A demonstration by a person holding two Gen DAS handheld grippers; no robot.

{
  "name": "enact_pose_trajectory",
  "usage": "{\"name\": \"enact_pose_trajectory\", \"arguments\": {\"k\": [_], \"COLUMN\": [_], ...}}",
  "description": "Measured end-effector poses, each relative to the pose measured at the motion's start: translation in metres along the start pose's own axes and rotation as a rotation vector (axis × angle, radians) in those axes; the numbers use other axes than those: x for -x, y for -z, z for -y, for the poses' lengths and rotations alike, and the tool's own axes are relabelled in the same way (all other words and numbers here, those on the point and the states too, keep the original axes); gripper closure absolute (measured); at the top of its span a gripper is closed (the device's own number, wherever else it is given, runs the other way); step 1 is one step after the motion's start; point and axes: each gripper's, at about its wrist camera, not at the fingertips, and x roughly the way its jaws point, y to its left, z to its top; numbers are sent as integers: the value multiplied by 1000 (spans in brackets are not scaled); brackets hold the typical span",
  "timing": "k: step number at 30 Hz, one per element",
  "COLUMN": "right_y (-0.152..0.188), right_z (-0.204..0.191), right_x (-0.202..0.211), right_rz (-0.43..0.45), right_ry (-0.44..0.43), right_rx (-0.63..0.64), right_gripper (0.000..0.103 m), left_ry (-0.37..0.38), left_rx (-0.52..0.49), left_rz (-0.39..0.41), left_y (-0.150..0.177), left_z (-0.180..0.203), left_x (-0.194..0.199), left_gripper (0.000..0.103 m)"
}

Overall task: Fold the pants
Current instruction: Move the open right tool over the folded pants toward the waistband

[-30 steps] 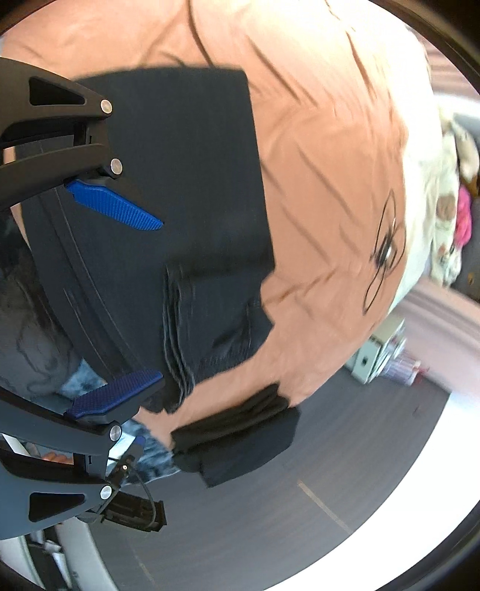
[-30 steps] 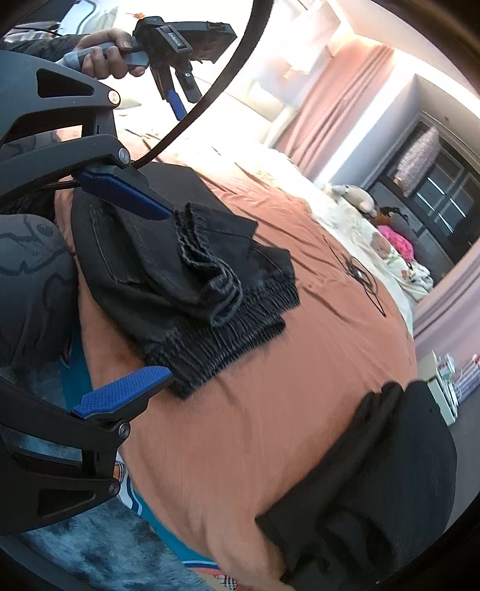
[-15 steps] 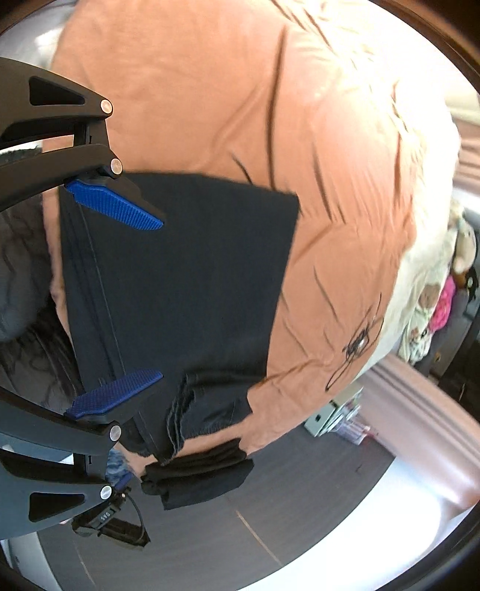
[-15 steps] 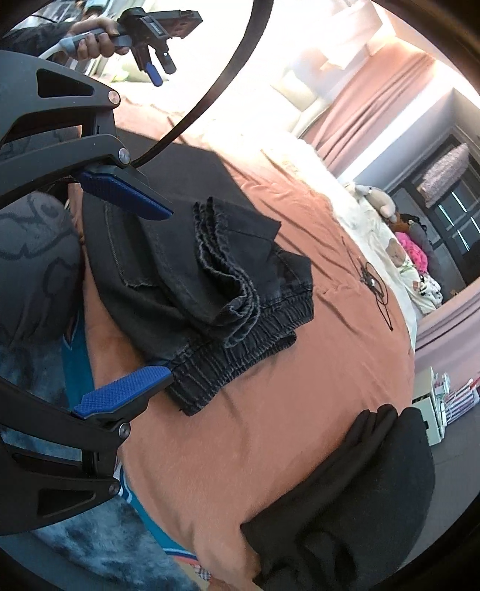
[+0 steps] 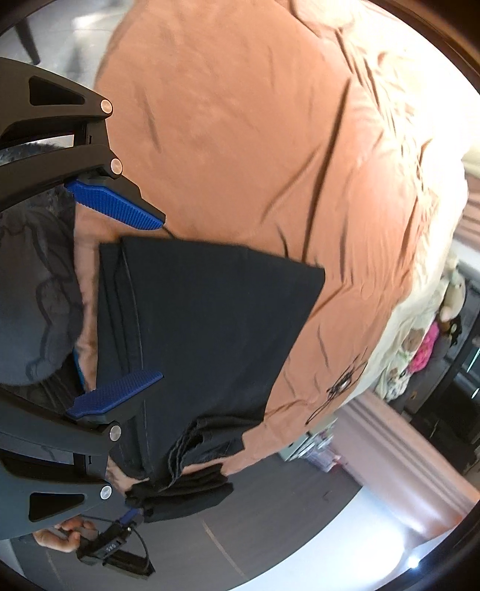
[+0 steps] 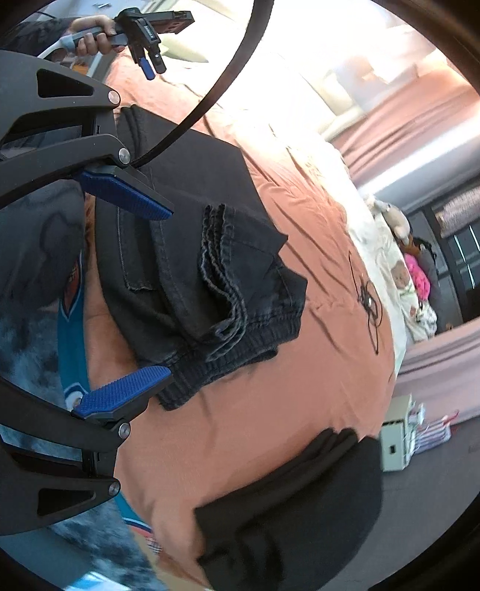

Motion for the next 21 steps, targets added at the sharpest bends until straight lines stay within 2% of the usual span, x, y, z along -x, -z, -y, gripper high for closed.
{"name": "enact_pose_trajectory", "arguments": {"k": [10, 13, 15, 17, 21], "right_y": [-13, -18, -22, -28, -42], "right_z": [-24, -28, -31, -37, -46], "right_x": [-20, -27, -34, -42, -57], "right_rz": [6, 7, -9, -30, -48], "right_ry": [-3, -3, 0, 9, 21], "right_rx": [160, 208, 242, 281, 325], "right_gripper": [22, 22, 23, 30, 31], "left_ry": [-93, -147, -147, -137, -152], "left_rx": [61, 54, 69, 89, 94], "left_rz": [10, 25, 19, 13, 1], "left_y": [26, 29, 29, 29, 31], "left_z": [-19, -21, -24, -27, -29], "left_x": [-21, -27, -32, -37, -48], "left_gripper": [23, 23, 23, 23, 23]}}
